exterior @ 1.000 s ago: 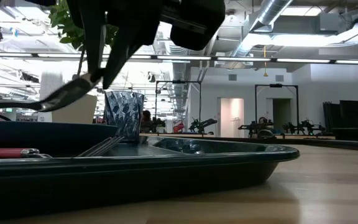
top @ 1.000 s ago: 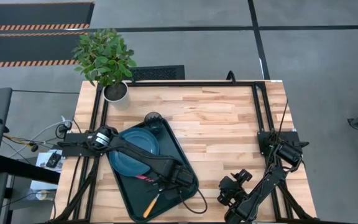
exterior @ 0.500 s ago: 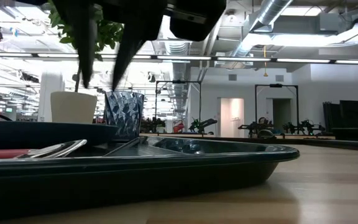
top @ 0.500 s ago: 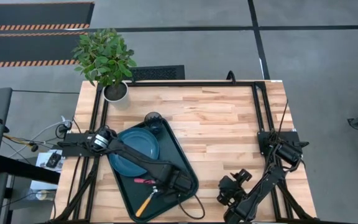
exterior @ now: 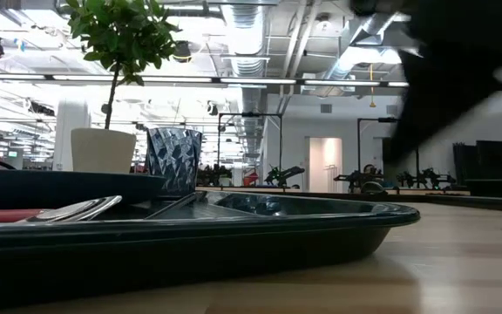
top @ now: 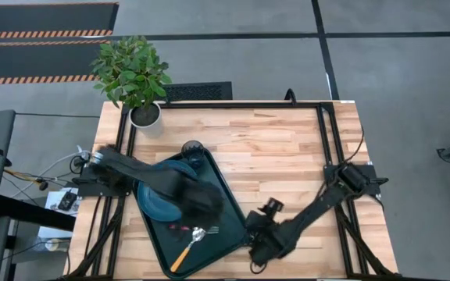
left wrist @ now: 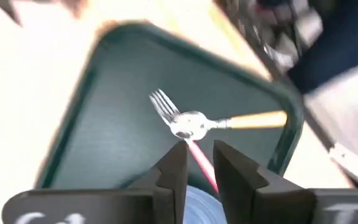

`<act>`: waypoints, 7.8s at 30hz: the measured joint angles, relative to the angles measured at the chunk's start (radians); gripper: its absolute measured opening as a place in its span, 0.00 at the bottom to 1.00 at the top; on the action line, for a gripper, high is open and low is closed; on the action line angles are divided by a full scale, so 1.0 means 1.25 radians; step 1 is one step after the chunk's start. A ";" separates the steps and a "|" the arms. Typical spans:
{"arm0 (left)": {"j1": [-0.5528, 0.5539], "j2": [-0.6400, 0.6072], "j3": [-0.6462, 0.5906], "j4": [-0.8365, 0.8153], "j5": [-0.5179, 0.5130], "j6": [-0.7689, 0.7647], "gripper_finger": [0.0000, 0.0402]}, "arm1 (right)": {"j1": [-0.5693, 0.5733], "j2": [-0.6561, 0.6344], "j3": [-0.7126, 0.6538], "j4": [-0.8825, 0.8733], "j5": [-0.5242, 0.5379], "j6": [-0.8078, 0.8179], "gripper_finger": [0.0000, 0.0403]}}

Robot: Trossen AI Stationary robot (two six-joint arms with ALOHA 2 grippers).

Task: Pick and place plate/cup/fork/spoon on tray
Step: Put the yellow spoon on the black tray on the right of the pink fork, then adjust the silverware on the black tray

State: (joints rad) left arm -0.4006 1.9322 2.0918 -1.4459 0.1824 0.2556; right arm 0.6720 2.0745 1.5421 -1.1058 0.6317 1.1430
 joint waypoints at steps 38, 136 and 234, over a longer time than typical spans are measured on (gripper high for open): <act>-0.452 -0.649 -0.747 0.761 -0.867 -0.526 0.00 | -0.244 0.070 0.000 0.781 -0.410 -0.410 0.65; -0.452 -0.643 -0.786 0.826 -0.892 -0.513 0.00 | -0.105 0.086 0.019 0.656 -0.321 0.043 0.16; -0.452 -0.645 -0.786 0.519 -0.883 -0.828 0.00 | -0.185 0.426 0.653 0.410 -0.231 -0.400 0.03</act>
State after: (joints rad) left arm -0.9657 1.1255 1.1099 -0.7972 -0.9211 -0.7789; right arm 0.4405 2.6074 2.3581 -0.5926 0.3436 0.6426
